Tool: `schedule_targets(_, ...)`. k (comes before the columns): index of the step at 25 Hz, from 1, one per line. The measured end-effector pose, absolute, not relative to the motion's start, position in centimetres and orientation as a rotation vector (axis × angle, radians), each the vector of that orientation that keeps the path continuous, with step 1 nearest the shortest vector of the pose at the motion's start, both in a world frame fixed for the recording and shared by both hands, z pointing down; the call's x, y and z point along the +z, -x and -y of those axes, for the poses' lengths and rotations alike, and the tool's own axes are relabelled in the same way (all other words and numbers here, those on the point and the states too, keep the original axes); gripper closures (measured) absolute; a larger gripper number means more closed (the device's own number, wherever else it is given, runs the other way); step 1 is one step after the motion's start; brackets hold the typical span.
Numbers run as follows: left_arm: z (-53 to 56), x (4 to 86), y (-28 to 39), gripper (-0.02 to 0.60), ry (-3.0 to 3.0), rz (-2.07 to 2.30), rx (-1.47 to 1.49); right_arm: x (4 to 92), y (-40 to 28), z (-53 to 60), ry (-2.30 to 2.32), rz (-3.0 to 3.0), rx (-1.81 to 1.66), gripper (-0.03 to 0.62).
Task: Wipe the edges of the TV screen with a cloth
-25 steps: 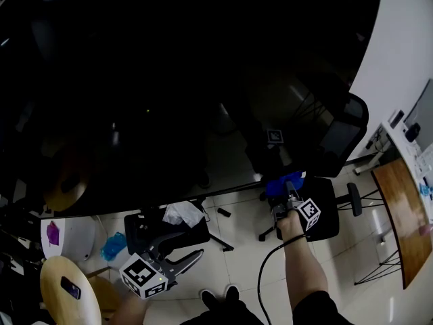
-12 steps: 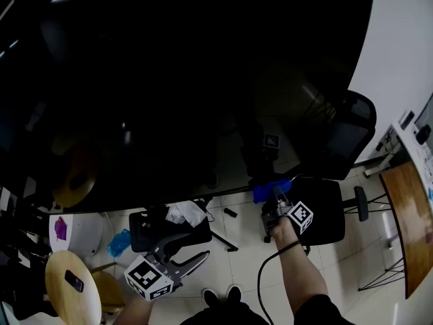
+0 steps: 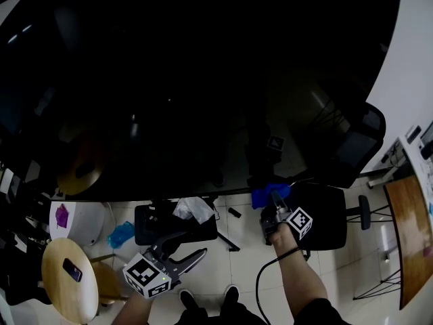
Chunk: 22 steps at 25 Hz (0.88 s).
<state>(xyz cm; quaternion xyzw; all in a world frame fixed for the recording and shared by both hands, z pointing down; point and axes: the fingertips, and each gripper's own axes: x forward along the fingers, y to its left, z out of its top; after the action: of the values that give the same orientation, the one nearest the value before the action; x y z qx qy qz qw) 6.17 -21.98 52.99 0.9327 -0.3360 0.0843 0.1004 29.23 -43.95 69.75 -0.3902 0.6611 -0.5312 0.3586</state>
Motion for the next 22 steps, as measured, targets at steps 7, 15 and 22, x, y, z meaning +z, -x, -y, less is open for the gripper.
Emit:
schedule_targets(7, 20.6, 52.6, -1.1, 0.35, -2.745, 1.009, 0.229, 69.5, -22.9, 42.6, 1.02, -1.788, -1.394, 0.476)
schedule_targets(15, 18.5, 52.1, 7.7, 0.35, -2.744, 1.029, 0.2, 69.3, -12.6, 40.3, 1.027, -1.87, -1.432, 0.475)
schedule_targets(22, 16.6, 52.4, 15.3, 0.35, -2.734, 1.052, 0.2, 69.3, -4.9, 39.0, 1.029, -1.914, -1.436, 0.474)
